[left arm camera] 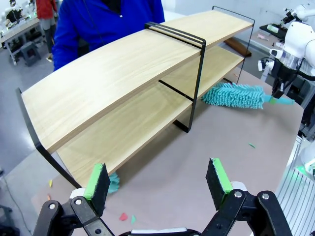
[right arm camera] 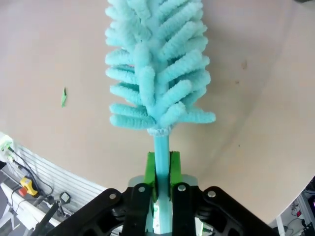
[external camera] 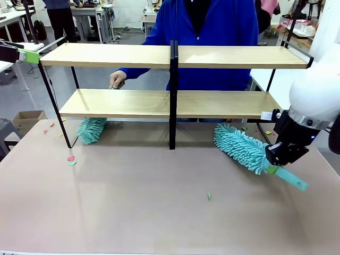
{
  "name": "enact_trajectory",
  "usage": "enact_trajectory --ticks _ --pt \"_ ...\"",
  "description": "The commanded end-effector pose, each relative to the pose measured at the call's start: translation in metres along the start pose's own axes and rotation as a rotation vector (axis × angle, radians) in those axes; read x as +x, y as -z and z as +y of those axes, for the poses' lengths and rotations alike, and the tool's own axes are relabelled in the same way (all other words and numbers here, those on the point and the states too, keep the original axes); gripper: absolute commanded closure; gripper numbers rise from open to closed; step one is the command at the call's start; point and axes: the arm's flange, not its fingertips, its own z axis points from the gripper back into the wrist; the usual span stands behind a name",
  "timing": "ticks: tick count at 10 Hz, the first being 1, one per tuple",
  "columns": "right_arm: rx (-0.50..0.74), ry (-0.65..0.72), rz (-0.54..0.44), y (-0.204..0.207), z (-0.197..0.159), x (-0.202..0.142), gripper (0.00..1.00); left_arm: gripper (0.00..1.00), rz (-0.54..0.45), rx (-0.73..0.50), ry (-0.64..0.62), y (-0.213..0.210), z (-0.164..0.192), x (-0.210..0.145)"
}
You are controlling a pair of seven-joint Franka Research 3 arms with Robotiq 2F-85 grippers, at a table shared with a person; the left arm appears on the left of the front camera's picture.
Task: Clean the shelves.
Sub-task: Clean another randomly selected level of the Shelf with the Duster.
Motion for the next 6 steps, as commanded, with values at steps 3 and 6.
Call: enact_trajectory --ticks 3,6 --pt "-0.084 0.221 -0.055 0.0335 0.0083 0.0145 0.87 0.00 0.004 0.016 -0.003 0.0005 -0.0062 -0.0060" --pt "-0.177 0.429 -0.064 0.0311 0.0022 0.0085 0.87 0.00 0.004 0.016 -0.003 0.0005 -0.0062 -0.0060"
